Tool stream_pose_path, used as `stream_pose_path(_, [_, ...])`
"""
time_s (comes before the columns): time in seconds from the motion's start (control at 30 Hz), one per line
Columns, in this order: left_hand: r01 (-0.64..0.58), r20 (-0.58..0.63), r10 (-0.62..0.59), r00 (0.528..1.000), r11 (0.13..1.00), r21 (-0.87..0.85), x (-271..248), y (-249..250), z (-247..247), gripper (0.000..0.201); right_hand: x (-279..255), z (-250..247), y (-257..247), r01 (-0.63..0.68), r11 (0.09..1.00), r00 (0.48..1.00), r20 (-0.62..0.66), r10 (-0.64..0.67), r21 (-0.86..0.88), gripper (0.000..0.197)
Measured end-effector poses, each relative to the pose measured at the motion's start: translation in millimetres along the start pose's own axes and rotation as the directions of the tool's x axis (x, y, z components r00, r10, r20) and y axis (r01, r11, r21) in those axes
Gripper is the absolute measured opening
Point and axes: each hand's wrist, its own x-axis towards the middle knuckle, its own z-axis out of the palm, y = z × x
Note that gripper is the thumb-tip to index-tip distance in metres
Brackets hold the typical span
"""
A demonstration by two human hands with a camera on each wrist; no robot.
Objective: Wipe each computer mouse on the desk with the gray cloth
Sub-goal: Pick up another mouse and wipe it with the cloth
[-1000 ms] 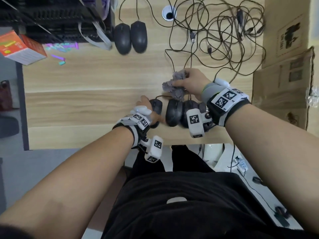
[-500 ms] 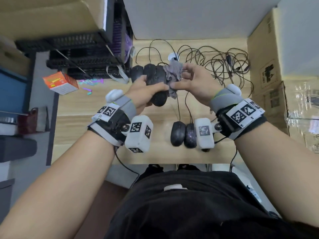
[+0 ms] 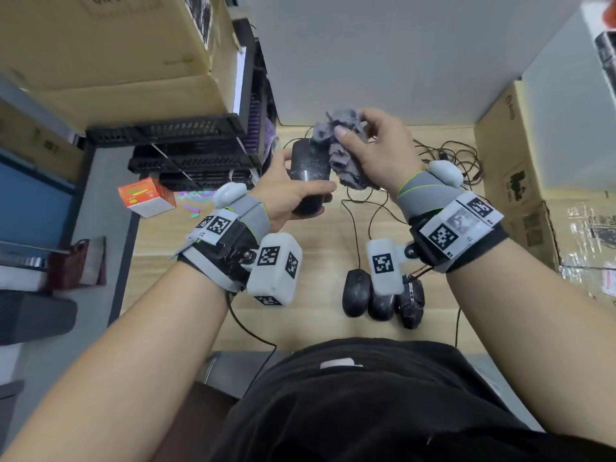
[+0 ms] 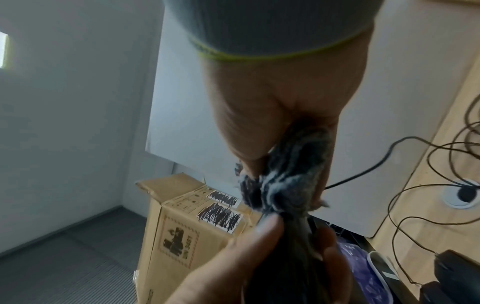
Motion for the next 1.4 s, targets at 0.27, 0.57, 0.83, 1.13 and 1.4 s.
stream_pose_path(0.27, [0.121, 0.098, -0.099, 0.99, 0.958, -0.259, 3, 19, -8, 0.078, -7, 14, -10, 0.118, 0.993, 0.929, 0.354, -0.105, -0.017, 0.039])
stream_pose_path(0.57, [0.133, 0.076, -0.116, 0.99, 0.952, -0.274, 11, 15, -2, 0.095, -1, 23, -11, 0.076, 0.992, 0.995, -0.056, -0.082, -0.097, 0.018])
stream_pose_path(0.83, [0.08, 0.074, -0.058, 0.996, 0.933, -0.35, 13, 26, -12, 0.087, -18, 34, -9, 0.246, 0.953, 0.911, 0.292, -0.29, 0.178, 0.035])
stream_pose_path(1.13, [0.109, 0.033, -0.104, 0.994, 0.945, -0.309, 24, 14, -18, 0.083, -23, 33, -16, 0.329, 0.941, 0.904, 0.259, -0.339, 0.083, 0.026])
stream_pose_path(1.4, [0.091, 0.005, -0.093, 0.996, 0.962, -0.257, 29, 17, -11, 0.081, -2, 28, -18, 0.218, 0.972, 0.964, 0.135, -0.229, 0.092, 0.034])
